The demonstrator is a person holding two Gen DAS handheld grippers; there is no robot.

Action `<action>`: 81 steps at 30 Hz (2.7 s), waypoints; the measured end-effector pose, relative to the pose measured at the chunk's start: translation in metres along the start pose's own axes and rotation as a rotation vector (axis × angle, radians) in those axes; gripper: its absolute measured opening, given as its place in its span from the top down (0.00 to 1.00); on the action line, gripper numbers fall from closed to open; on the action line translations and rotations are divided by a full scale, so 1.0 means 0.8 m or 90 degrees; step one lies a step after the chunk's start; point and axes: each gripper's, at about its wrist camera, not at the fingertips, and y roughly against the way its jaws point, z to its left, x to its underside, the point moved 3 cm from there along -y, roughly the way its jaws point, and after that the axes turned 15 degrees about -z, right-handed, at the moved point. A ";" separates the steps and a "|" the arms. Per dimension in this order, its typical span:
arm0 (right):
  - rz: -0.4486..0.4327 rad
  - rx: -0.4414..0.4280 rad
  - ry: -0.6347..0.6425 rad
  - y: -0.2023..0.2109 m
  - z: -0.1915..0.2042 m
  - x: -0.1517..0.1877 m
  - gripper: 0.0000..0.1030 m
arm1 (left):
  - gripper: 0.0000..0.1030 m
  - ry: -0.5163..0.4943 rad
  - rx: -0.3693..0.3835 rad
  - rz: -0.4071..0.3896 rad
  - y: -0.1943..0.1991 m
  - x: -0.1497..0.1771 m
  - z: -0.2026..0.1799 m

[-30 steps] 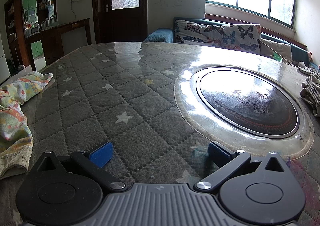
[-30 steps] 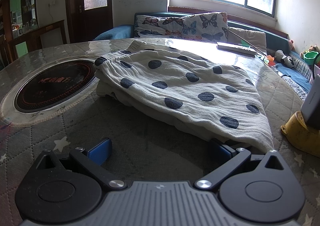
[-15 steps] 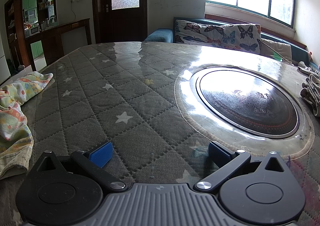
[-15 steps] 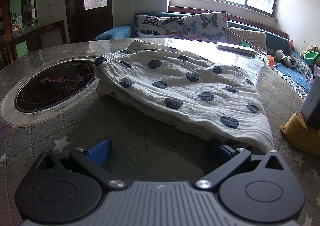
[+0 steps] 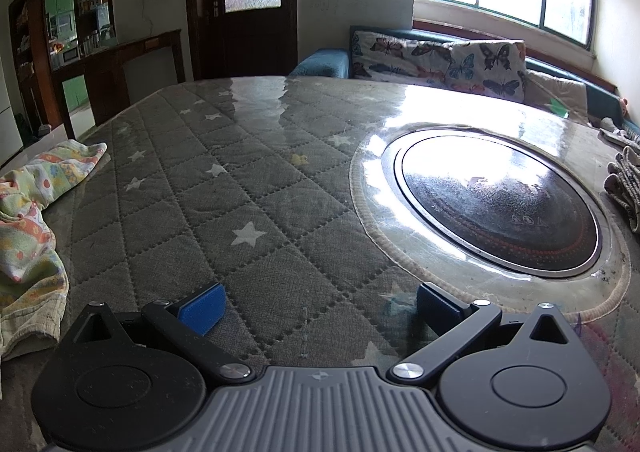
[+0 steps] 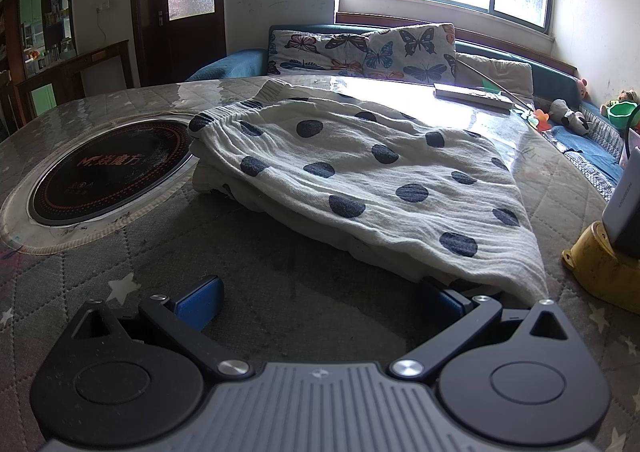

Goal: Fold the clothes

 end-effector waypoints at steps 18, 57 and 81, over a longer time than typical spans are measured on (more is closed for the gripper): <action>0.000 0.000 0.000 0.000 0.000 0.000 0.00 | 0.00 -0.007 0.003 0.017 -0.017 -0.010 -0.027; 0.000 0.000 0.000 0.000 0.000 0.000 0.00 | 0.00 -0.005 -0.002 -0.023 -0.019 -0.003 -0.031; 0.000 0.000 0.000 0.000 0.000 0.000 0.00 | 0.00 -0.005 -0.002 -0.023 -0.019 -0.003 -0.031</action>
